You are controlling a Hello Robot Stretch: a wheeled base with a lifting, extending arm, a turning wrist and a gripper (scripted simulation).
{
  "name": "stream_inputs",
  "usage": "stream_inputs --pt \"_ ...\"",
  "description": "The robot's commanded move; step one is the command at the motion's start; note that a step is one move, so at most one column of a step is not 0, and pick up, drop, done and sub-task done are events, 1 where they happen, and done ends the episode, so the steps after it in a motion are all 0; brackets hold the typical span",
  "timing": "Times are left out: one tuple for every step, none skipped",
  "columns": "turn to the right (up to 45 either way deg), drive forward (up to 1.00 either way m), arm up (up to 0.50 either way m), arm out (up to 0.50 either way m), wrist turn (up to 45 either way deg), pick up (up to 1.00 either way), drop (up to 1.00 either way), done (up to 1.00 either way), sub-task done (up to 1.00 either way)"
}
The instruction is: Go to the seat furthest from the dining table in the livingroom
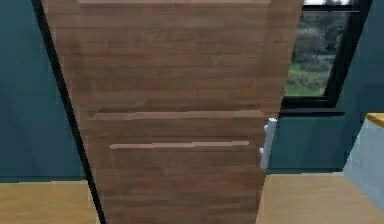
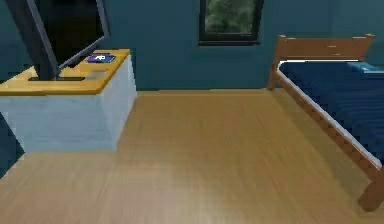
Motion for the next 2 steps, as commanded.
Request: stream_inputs --pt "-45.0 0.0 0.0 0.0 0.0 0.0 0.0 0.0 0.0" --pt "-6.0 0.0 0.0 0.0 0.0 0.0 0.0 0.0 0.0"
